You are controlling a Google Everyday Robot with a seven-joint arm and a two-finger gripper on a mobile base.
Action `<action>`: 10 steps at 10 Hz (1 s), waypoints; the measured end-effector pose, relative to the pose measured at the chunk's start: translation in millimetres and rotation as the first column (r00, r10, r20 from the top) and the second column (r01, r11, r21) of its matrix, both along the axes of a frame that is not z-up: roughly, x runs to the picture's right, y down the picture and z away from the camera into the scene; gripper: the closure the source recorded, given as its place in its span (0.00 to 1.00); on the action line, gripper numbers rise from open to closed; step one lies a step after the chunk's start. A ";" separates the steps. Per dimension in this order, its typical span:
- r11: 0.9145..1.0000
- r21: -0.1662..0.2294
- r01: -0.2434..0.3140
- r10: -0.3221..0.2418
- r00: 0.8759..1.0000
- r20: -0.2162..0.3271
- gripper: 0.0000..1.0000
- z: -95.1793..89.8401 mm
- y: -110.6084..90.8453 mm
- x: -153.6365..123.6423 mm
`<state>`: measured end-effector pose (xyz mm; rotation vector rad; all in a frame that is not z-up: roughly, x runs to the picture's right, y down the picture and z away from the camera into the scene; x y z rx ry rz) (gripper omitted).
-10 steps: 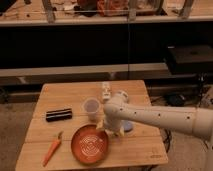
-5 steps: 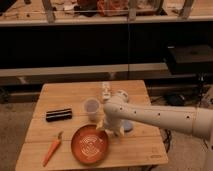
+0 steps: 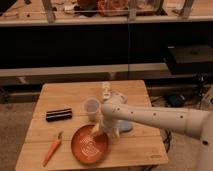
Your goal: Drag the ceramic bowl in a circle
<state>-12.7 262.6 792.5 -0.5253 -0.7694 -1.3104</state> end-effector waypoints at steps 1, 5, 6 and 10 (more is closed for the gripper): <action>1.000 -0.023 0.015 -0.015 1.000 0.024 0.26 7.1 9.3 -5.1; 0.999 -0.035 0.030 -0.028 0.999 0.040 0.43 9.7 11.8 -5.6; 0.999 -0.037 0.029 -0.028 0.999 0.041 0.43 7.5 9.8 -5.5; 0.999 -0.016 0.035 -0.035 0.999 0.030 0.43 4.3 8.8 -7.9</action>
